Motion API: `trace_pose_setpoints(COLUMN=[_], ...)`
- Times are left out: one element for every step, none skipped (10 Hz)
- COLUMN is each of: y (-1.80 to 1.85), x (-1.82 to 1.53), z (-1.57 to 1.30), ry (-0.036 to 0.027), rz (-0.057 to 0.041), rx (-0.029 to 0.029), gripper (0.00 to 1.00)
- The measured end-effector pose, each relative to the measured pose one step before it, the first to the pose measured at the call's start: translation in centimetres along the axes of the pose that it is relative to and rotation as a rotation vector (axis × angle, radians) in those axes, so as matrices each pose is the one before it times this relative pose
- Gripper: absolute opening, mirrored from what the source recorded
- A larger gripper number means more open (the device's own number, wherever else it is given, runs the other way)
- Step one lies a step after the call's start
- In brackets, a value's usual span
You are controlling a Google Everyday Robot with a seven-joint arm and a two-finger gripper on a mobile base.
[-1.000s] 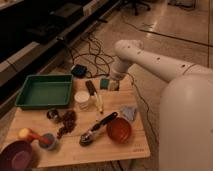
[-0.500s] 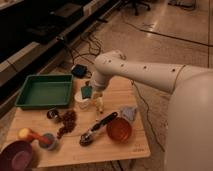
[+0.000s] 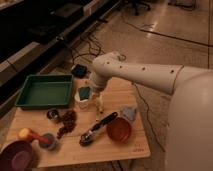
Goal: Place sponge in tray
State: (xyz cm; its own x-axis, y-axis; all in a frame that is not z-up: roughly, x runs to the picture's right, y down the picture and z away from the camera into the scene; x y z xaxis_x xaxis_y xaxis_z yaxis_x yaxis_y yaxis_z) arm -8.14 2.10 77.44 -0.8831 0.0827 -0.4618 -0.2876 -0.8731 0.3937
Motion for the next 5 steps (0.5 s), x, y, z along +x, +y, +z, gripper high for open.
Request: trace_pose_setpoints(y=[0.185, 0.553, 0.535, 0.705, 0.252], x=[0.147, -0.107, 0.047, 0.621, 0.2], z=[0.163, 0.549, 0.351, 0.723, 0.125], ry=[0.0148, 0.04424, 0.02629, 0.02461, 0.00721], rz=[-0.00227, 0.00052, -0.00122, -0.01, -0.00227], rx=[-0.00578, -0.0078, -0.00475, -0.00033, -0.00145], gripper=[0.18, 0.18, 0.18, 0.18, 0.18])
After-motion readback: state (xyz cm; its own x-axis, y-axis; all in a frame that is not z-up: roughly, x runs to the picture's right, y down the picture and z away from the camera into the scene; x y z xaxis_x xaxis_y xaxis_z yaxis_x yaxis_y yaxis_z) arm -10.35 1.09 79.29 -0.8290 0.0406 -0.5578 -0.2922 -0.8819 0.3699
